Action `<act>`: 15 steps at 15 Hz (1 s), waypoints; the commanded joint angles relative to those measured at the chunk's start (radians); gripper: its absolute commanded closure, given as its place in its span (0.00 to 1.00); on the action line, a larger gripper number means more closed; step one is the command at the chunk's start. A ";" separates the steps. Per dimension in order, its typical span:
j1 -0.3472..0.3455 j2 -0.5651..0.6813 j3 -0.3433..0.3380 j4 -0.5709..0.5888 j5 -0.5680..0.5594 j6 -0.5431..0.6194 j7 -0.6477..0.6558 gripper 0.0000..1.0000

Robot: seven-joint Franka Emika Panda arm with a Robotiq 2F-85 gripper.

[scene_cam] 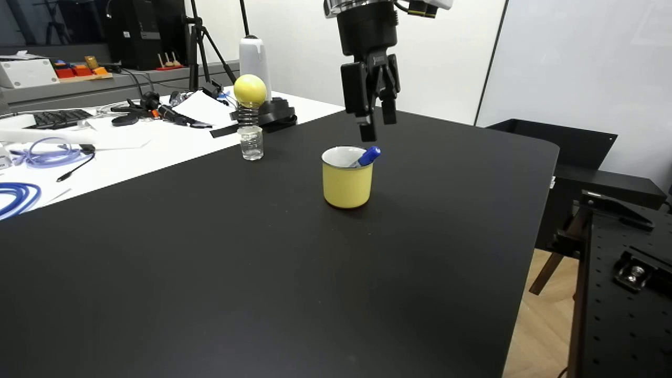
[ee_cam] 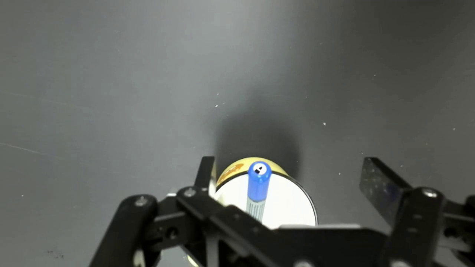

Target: Remove the marker from the yellow mug

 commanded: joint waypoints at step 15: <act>-0.003 0.137 -0.016 0.083 -0.006 0.057 0.032 0.47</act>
